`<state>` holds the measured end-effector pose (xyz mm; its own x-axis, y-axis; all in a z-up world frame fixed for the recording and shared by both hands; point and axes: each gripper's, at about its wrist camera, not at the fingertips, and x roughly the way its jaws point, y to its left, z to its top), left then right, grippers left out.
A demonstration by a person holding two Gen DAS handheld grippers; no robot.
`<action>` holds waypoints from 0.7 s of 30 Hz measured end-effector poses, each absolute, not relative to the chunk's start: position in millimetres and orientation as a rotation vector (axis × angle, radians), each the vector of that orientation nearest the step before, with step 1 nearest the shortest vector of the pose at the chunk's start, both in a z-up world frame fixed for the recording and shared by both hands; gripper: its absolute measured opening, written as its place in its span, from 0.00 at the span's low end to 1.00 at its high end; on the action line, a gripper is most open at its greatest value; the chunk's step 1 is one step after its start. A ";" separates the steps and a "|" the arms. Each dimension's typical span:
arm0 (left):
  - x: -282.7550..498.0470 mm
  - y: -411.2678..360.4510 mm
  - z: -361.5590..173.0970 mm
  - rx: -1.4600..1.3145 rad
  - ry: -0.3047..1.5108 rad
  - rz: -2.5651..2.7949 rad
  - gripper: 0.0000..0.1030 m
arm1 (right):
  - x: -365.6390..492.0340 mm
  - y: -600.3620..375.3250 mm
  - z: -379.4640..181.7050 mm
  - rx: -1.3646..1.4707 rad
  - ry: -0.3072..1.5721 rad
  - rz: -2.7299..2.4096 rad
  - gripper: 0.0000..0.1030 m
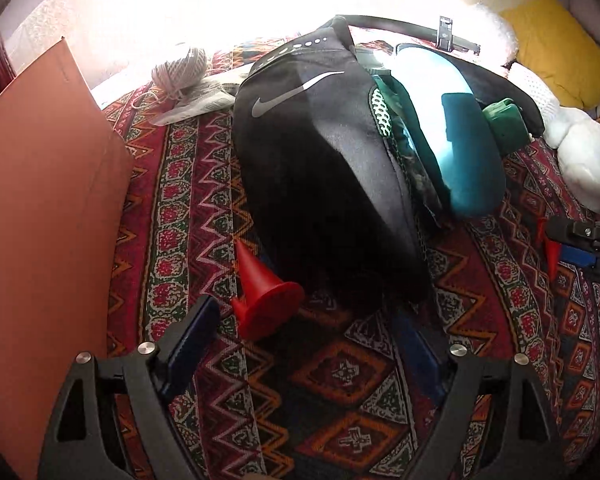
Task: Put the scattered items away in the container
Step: 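Grasp a red cone with the left gripper while the right grasps another red cone, then carry both red cones over the box and open both grippers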
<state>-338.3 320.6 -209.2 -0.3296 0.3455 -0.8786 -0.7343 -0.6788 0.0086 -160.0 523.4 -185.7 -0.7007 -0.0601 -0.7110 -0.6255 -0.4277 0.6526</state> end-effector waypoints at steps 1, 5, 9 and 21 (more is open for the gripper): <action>-339.3 320.0 -208.5 -1.215 0.530 2.055 0.58 | -158.8 525.1 -186.9 -0.966 1.404 2.180 0.19; -337.4 314.0 -200.6 -1.217 0.499 2.090 0.18 | -152.5 529.3 -188.1 -0.933 1.449 2.189 0.19; -319.5 312.3 -184.3 -1.148 0.526 2.102 0.18 | -150.1 525.5 -175.5 -0.903 1.451 2.227 0.19; -265.5 281.5 -91.9 -0.878 0.438 2.093 0.18 | -141.7 493.3 -119.2 -0.812 1.376 2.371 0.19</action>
